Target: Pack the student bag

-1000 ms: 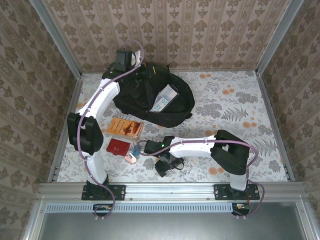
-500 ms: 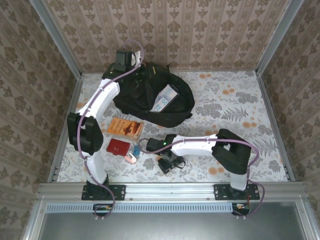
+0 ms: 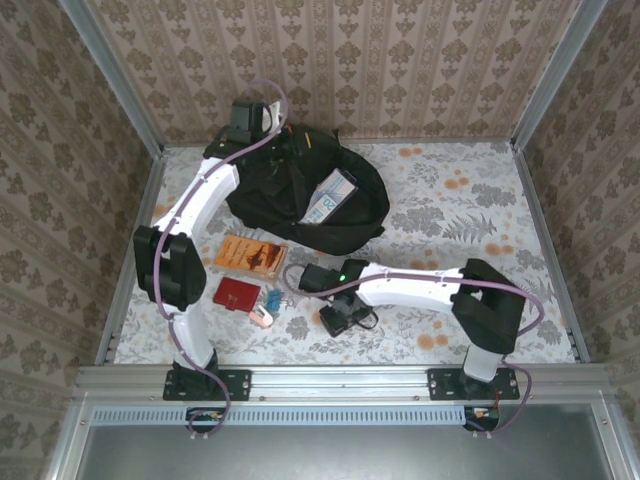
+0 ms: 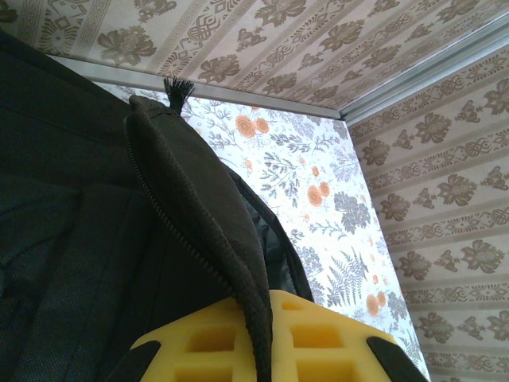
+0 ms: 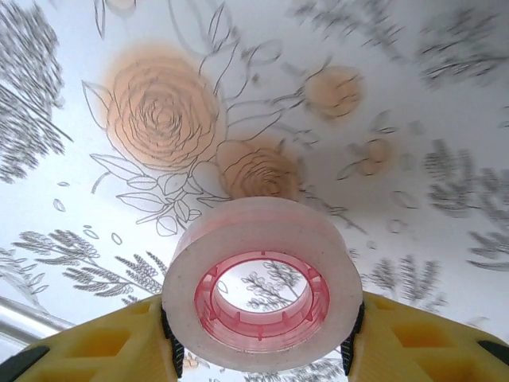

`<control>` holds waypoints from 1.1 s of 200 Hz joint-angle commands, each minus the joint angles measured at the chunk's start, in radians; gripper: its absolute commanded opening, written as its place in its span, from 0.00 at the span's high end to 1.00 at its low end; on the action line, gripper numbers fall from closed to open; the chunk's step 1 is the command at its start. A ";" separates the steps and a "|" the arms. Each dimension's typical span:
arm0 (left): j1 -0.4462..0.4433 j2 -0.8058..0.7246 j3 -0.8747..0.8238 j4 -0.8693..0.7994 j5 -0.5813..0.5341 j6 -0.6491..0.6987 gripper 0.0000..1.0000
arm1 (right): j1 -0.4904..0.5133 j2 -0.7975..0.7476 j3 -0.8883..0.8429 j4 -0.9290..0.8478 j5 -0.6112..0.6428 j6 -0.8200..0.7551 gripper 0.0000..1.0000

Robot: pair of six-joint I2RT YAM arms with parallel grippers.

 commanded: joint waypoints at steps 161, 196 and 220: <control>0.001 -0.056 0.017 0.017 0.031 -0.012 1.00 | -0.565 0.453 0.827 0.084 -0.149 0.097 0.18; 0.011 -0.053 0.018 0.021 0.040 -0.022 1.00 | -0.583 0.440 0.823 0.125 -0.135 0.111 0.14; 0.012 -0.054 0.019 0.024 0.041 -0.022 1.00 | -0.574 0.371 0.777 0.150 -0.138 0.067 0.14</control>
